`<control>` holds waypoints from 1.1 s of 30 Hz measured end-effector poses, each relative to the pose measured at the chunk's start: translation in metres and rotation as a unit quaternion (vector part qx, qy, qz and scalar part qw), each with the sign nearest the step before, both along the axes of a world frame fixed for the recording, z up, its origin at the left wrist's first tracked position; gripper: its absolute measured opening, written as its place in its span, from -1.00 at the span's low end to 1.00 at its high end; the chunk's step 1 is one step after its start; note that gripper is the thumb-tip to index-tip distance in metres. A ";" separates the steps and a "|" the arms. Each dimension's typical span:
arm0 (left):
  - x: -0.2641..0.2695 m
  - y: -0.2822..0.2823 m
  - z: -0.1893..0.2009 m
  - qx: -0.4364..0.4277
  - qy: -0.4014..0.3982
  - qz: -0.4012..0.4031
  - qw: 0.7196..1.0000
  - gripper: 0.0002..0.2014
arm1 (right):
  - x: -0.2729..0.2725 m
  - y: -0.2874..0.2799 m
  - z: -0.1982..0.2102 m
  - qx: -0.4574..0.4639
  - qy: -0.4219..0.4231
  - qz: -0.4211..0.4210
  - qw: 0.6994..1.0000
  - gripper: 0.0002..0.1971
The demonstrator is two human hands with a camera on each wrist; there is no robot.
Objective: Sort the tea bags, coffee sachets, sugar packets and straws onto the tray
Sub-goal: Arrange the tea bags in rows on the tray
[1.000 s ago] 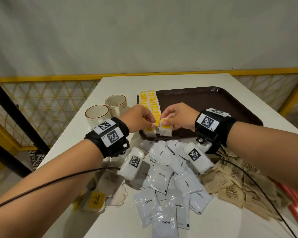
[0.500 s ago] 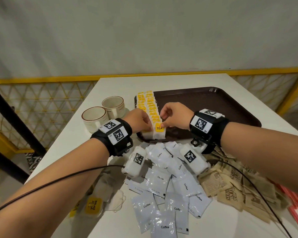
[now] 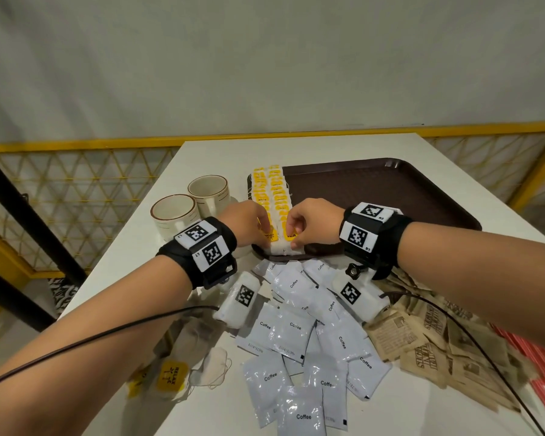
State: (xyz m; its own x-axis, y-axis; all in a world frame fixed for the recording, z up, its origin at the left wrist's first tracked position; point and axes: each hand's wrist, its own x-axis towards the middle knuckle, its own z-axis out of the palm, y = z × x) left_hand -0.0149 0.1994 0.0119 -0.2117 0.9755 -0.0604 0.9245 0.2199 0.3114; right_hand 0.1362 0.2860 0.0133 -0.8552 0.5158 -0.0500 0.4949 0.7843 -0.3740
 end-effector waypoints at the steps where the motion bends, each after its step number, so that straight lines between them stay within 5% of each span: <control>1: 0.000 0.000 0.001 0.002 0.001 -0.003 1.000 -0.75 | 0.000 0.000 0.001 -0.003 0.004 0.006 1.000 -0.86; 8: 0.000 0.002 0.008 -0.009 0.007 -0.024 1.000 -0.75 | -0.004 0.000 -0.002 -0.012 -0.020 0.026 0.999 -0.87; 16: -0.016 -0.031 0.028 -0.001 -0.088 0.002 0.996 -0.83 | -0.006 0.002 -0.003 -0.013 -0.044 0.023 0.999 -0.87; 22: -0.060 -0.113 0.043 -0.050 -0.118 0.024 0.992 -0.78 | -0.016 -0.042 0.021 -0.034 0.066 0.060 0.995 -0.82; 30: -0.097 -0.161 0.021 -0.227 0.019 0.071 0.971 -0.31 | -0.066 -0.140 -0.002 -0.045 -0.072 0.276 0.957 -0.12; 33: -0.103 -0.158 0.012 -0.228 -0.022 0.102 0.968 -0.32 | -0.081 -0.148 -0.012 0.003 -0.106 0.312 0.944 -0.11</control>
